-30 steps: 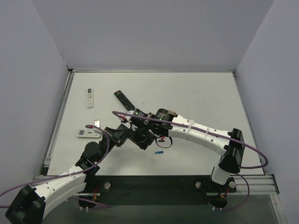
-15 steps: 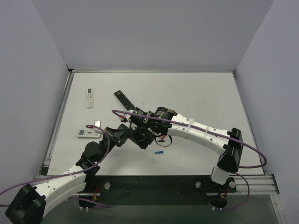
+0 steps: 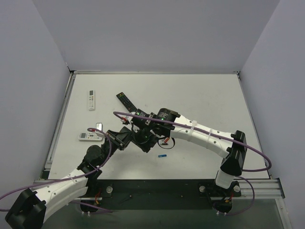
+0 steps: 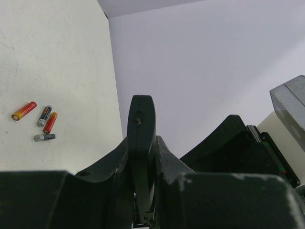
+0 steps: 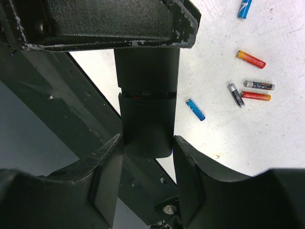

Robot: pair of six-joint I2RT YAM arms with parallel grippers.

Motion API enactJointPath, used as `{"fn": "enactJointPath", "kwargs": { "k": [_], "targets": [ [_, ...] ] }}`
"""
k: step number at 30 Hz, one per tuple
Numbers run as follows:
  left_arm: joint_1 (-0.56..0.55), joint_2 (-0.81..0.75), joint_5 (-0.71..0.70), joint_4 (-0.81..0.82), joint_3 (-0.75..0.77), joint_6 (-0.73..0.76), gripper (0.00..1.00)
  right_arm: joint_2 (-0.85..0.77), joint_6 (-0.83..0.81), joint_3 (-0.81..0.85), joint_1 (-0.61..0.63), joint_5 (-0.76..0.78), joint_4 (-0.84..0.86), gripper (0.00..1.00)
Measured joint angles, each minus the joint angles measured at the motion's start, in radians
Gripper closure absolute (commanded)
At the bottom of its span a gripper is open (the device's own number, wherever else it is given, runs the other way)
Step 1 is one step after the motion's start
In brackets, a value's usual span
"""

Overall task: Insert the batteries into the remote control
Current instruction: Load the battery cover into the remote control.

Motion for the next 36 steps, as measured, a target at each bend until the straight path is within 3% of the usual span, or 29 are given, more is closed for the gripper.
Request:
{"fn": "enactJointPath", "kwargs": {
  "k": [21,31,36],
  "targets": [
    [-0.005,-0.048,-0.006,-0.019,0.0,-0.045,1.0,0.039,-0.018,0.054,0.008,0.0,-0.016,0.41],
    [-0.005,-0.051,-0.005,-0.028,0.0,-0.047,1.0,0.037,-0.029,0.069,0.008,0.0,-0.018,0.25],
    [-0.005,-0.05,-0.005,-0.029,0.0,-0.047,1.0,0.007,-0.054,0.073,0.008,-0.006,-0.019,0.21]
  ]
}}
